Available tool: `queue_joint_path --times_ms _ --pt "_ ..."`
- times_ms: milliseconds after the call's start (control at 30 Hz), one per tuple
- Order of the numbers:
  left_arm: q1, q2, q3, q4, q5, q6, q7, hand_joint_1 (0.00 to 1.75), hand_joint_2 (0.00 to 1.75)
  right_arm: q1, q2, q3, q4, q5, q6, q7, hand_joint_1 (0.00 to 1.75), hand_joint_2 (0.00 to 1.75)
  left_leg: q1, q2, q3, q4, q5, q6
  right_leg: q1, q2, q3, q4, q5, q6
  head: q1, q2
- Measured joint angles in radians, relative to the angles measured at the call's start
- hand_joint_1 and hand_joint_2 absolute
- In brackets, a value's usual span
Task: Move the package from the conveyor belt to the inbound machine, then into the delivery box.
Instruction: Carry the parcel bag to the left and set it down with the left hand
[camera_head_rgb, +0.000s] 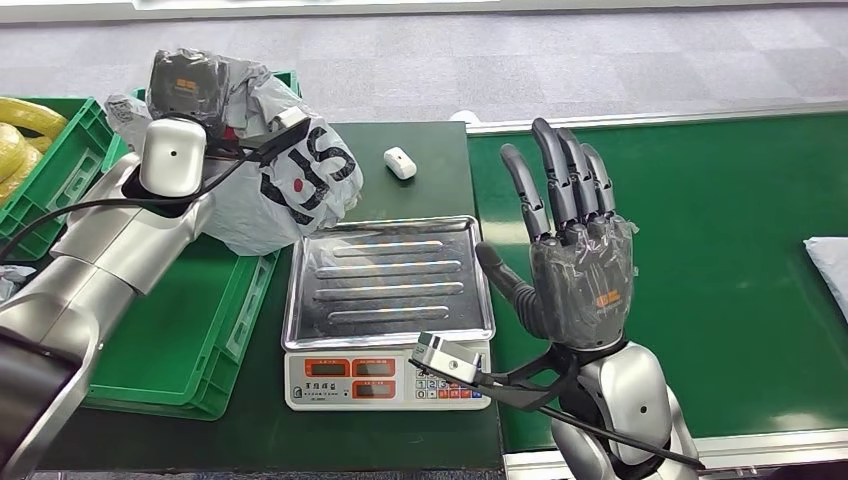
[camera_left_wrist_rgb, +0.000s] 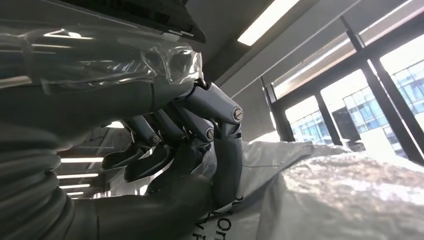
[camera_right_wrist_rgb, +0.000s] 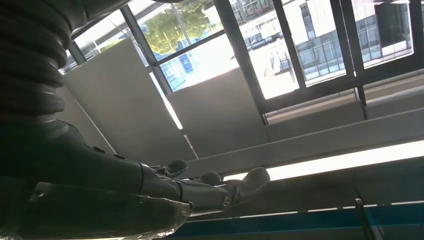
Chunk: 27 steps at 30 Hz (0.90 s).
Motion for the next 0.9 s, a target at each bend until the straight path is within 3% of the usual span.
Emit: queue_joint_path --times_ms 500,700,900 --pt "0.022 0.12 0.067 0.189 0.002 -0.155 0.026 1.75 1.75 0.003 -0.019 -0.01 -0.003 -0.035 -0.023 0.009 0.0 1.75 0.0 0.002 0.0 0.0 0.0 0.0 0.0 0.002 -0.002 0.002 0.0 0.0 0.0 0.0" --pt "0.049 0.129 0.078 0.22 0.001 -0.235 0.022 1.75 1.75 0.01 -0.027 -0.01 -0.003 -0.035 -0.042 0.013 0.0 1.75 0.0 0.002 0.0 0.0 0.0 0.0 -0.001 0.002 -0.002 0.002 0.0 0.0 0.0 0.0" --pt "0.154 0.116 0.095 0.251 0.009 -0.36 0.049 1.75 1.75 0.018 -0.026 -0.015 -0.004 -0.02 -0.038 0.034 0.0 1.75 0.0 0.002 0.0 0.0 0.0 0.0 0.0 0.002 -0.002 0.002 0.0 0.0 0.0 0.0"
